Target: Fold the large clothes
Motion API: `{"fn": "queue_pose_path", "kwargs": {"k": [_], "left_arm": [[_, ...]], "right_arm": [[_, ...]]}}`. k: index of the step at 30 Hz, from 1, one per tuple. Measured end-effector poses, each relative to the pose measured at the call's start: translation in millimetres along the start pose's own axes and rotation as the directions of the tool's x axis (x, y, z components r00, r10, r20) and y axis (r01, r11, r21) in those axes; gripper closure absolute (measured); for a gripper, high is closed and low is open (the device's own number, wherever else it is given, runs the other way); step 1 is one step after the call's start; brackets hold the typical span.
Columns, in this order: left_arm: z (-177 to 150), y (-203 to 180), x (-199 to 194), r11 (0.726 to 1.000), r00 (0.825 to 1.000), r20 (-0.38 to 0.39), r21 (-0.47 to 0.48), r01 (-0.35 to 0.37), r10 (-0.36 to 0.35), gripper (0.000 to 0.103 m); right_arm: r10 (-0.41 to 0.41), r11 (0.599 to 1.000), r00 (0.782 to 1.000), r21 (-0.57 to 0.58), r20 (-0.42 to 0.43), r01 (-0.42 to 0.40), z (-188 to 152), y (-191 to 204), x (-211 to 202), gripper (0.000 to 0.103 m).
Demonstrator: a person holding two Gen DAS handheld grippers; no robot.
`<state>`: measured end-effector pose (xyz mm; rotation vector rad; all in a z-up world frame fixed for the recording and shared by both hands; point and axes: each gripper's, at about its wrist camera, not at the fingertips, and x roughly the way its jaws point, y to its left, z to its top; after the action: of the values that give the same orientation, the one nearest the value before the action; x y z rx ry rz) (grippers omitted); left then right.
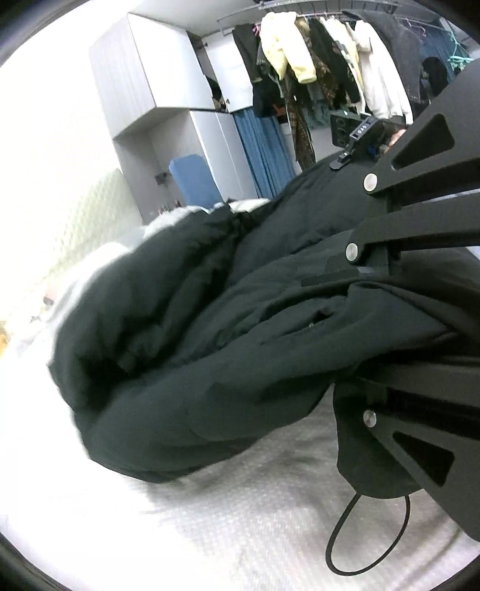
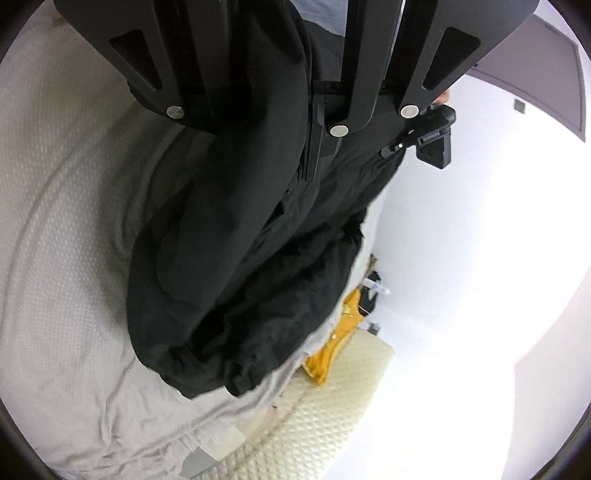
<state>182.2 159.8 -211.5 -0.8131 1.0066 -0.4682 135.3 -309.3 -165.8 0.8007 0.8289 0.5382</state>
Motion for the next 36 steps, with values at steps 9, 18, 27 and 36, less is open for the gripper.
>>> {"fn": "queue_pose_path", "kwargs": {"k": [9, 18, 27, 36], "left_arm": [[-9, -53, -91, 0.995, 0.996, 0.057, 0.077, 0.068, -0.073, 0.094], [-48, -84, -158, 0.993, 0.998, 0.026, 0.104, 0.057, -0.060, 0.094], [-65, -110, -189, 0.993, 0.999, -0.031, 0.109, 0.039, -0.036, 0.093], [-13, -103, -141, 0.998, 0.992, -0.109, 0.039, -0.055, 0.059, 0.091]], "right_arm": [[0.144, 0.988, 0.983, -0.068, 0.117, -0.137, -5, 49, -69, 0.095], [0.167, 0.977, 0.976, -0.159, 0.137, -0.145, -41, 96, -118, 0.095], [0.131, 0.983, 0.976, -0.154, 0.175, -0.105, -80, 121, -156, 0.094], [0.104, 0.993, 0.971, -0.082, 0.216, -0.088, -46, 105, -147, 0.094]]}}
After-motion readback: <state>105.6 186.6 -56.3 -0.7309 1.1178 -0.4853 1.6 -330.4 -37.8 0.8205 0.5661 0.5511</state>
